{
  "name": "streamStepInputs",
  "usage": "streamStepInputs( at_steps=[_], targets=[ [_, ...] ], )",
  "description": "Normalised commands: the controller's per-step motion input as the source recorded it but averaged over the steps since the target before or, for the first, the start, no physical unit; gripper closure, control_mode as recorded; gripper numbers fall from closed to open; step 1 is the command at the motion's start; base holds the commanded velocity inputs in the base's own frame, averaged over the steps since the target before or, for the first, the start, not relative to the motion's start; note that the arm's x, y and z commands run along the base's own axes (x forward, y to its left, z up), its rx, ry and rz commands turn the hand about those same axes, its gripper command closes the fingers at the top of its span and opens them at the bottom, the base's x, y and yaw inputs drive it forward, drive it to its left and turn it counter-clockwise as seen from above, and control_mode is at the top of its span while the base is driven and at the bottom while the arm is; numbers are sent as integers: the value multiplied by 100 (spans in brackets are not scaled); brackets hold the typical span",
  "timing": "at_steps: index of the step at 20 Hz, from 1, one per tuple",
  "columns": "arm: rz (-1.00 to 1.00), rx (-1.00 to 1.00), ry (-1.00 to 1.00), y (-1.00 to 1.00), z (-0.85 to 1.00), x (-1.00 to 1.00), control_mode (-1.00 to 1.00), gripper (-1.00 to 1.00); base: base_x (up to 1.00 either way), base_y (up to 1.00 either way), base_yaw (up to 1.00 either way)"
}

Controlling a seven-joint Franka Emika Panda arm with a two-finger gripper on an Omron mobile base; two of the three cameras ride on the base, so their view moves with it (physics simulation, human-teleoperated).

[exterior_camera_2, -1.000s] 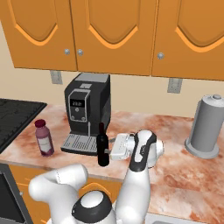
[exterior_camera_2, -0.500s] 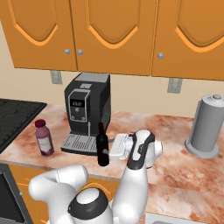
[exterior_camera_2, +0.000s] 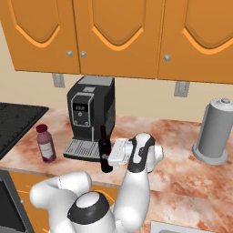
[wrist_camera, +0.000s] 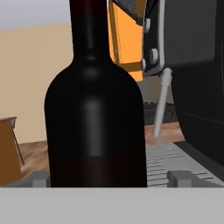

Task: There is a wine glass and glass cup on the dining counter. Place the wine bottle next to the wine glass and the juice bottle next to the glass cup.

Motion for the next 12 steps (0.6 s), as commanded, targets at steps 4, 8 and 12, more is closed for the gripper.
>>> streamStepInputs(
  at_steps=[4, 8, 12],
  targets=[
    [0, 0, 0, 16, 0, -9, -100, 100, 0, 0, 0],
    [-4, 0, 0, 14, 39, -21, -100, 100, 0, 0, 0],
    [-12, 0, 0, 11, 94, -51, -100, 100, 0, 0, 0]
  ],
)
